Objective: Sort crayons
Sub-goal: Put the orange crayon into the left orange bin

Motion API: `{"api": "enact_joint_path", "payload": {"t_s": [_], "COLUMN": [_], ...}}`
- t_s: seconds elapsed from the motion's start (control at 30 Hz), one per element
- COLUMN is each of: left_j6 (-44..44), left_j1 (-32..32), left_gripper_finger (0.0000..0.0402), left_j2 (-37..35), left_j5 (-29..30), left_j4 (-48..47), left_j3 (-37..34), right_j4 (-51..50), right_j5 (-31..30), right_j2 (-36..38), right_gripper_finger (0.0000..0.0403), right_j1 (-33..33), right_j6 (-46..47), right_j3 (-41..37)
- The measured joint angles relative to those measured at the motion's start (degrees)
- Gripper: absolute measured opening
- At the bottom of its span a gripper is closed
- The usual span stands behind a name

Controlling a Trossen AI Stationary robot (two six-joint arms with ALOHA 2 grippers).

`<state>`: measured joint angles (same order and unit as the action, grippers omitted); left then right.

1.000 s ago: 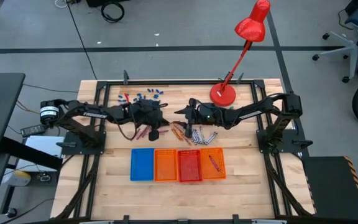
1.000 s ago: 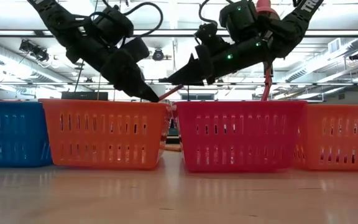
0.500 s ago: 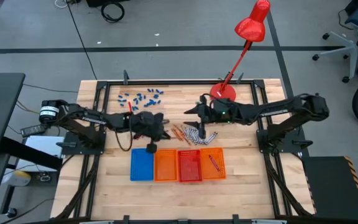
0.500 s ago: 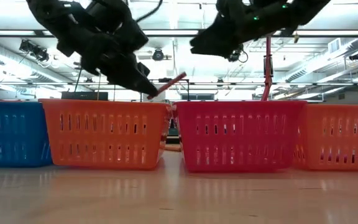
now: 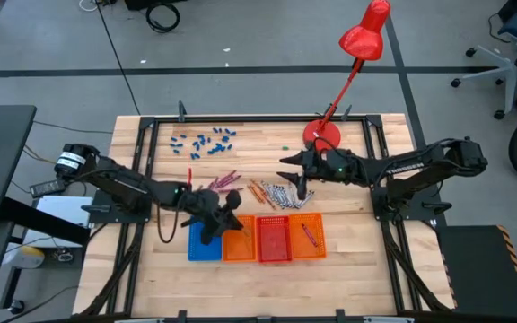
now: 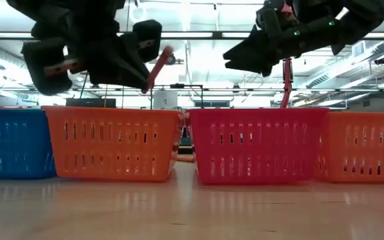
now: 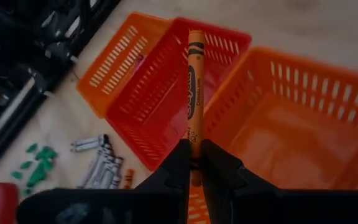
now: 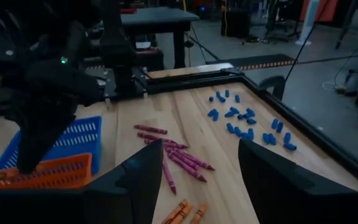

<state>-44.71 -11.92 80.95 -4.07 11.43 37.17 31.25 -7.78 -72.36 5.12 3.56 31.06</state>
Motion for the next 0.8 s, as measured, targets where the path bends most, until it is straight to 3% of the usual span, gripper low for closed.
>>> {"api": "enact_joint_path", "payload": {"t_s": [0.23,0.5,0.67,0.8], "left_j6": [-9.38,-16.17,-14.97,-6.81], "left_j1": [-0.15,-0.35,-0.33,-0.33], "left_gripper_finger": [0.0041,0.009,0.0124,0.0129], "left_j2": [0.07,0.07,0.07,-0.01], "left_j5": [5.02,6.17,6.99,14.07], "left_j4": [-5.31,-5.73,-5.47,-0.99], "left_j3": [0.0,0.0,-0.02,-0.02], "right_j4": [0.05,-0.22,-1.57,-1.71], "right_j5": [0.18,-0.6,-3.72,-4.69], "right_j2": [-0.33,-0.5,-0.5,-0.5], "right_gripper_finger": [0.0213,0.0213,0.0213,0.0213], "right_j1": [-2.04,-4.68,-5.83,-5.91], "right_j6": [2.46,2.96,2.94,2.95], "right_j3": [-0.46,-0.48,-0.5,-0.5]}}
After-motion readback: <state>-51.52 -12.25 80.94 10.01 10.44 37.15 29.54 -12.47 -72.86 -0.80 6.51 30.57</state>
